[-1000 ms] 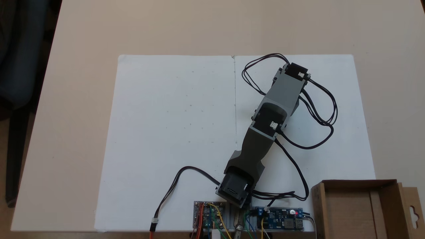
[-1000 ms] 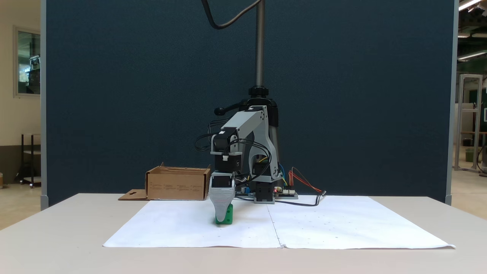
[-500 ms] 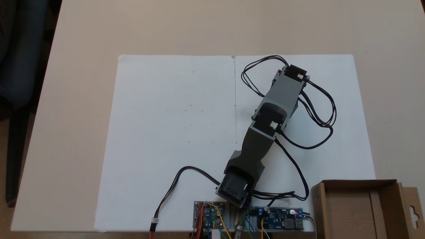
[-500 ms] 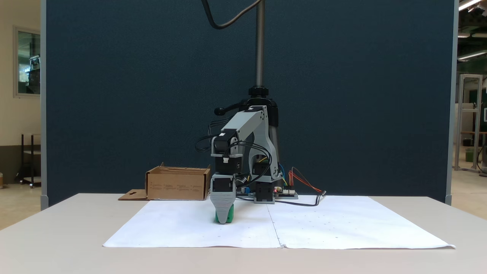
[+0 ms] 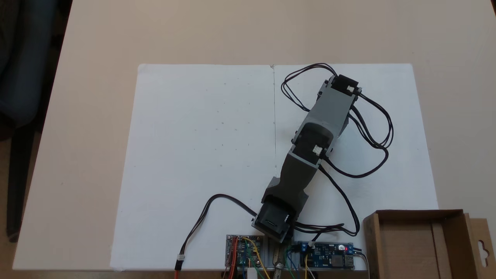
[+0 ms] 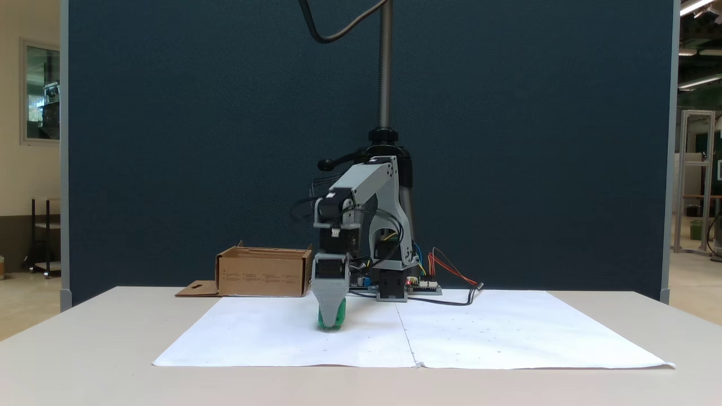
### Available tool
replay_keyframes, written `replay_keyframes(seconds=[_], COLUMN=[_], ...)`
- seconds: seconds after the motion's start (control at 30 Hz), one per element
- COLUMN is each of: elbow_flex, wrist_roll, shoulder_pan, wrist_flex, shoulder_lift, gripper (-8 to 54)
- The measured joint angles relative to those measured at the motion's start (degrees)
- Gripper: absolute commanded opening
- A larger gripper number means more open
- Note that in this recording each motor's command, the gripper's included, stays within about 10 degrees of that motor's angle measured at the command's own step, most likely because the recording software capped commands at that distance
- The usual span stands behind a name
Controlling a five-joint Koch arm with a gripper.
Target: Grasp a green dice and put it in the bin.
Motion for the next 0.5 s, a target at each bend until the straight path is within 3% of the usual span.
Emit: replay_keyframes(seconds=[0.1, 0.5], elbow_flex=[0.0, -27.3], wrist_roll=[0.4, 21.5], shoulder_pan=[-0.6, -6.6], wrist_flex=[1.2, 31.4], shoulder_lift=[2.1, 8.8], gripper=[11.7, 11.8])
